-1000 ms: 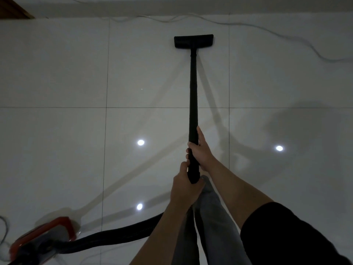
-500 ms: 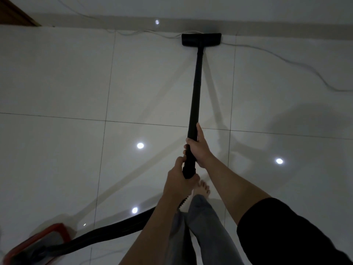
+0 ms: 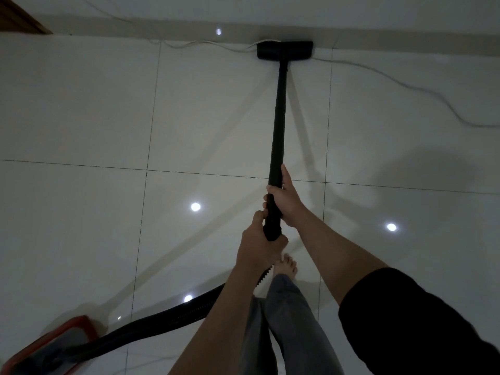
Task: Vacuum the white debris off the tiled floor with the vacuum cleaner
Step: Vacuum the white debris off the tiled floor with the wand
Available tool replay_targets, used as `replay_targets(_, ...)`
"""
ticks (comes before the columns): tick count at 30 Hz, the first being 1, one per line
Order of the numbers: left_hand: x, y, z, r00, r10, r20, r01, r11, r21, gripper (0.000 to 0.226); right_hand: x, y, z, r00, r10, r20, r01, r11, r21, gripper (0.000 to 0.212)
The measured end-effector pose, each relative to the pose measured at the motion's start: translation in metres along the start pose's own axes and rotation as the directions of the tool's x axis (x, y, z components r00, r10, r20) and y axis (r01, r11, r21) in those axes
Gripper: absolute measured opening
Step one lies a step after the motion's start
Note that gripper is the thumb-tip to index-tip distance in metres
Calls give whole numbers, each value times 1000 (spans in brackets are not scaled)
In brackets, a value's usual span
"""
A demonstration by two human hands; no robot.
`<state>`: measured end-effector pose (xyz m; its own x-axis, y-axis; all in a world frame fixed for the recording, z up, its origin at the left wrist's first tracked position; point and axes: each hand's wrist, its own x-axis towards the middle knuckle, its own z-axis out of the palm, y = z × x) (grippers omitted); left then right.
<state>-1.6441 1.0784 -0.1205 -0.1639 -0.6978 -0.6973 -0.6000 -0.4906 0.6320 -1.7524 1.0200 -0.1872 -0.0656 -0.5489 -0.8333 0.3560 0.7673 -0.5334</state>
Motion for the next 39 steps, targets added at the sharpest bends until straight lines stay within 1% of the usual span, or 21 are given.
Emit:
replay_targets(7, -27, -11, 0, 1000, 2, 8, -2, 1000, -5, 50, -26, 17, 4, 1000, 14, -8, -14, 1000, 16, 76)
replay_targets(11, -56, -24, 6, 999, 10, 37, -9, 1000, -18, 42, -52, 40, 1, 1000, 14, 1, -14, 999, 43, 76)
replay_targets(16, -97, -48, 14, 998, 29, 60, -27, 999, -37, 34, -86, 77, 1, 999, 15, -28, -14, 998, 57, 75)
replay_targets(22, -150, -92, 19, 996, 29, 87, -31, 999, 20, 32, -131, 130, 10, 999, 22, -39, -19, 998, 67, 76)
replay_targets(25, -181, -106, 19, 995, 57, 83, -58, 998, 10, 33, -153, 155, 15, 999, 24, -48, -21, 999, 49, 76)
replay_targets(28, -210, -120, 21, 994, 55, 93, -54, 998, -12, 32, -177, 178, 17, 999, 24, -43, -21, 998, 51, 76)
replay_targets(31, -236, -132, 28, 995, 41, 94, -43, 999, 15, 34, -199, 200, 14, 1000, 16, -20, -16, 999, 39, 75)
replay_targets(34, -262, -139, 39, 996, 40, 85, -43, 999, 24, 32, -219, 220, 7, 999, 22, -30, -21, 1000, 22, 73)
replay_targets(37, -286, -151, 56, 994, 61, 86, -62, 998, 12, 32, -236, 244, -4, 999, 14, -41, -13, 1000, 23, 73)
replay_targets(39, -301, -163, 70, 996, 49, 74, -48, 999, -15, 32, -246, 260, -12, 999, 10, -34, -10, 1000, 5, 74)
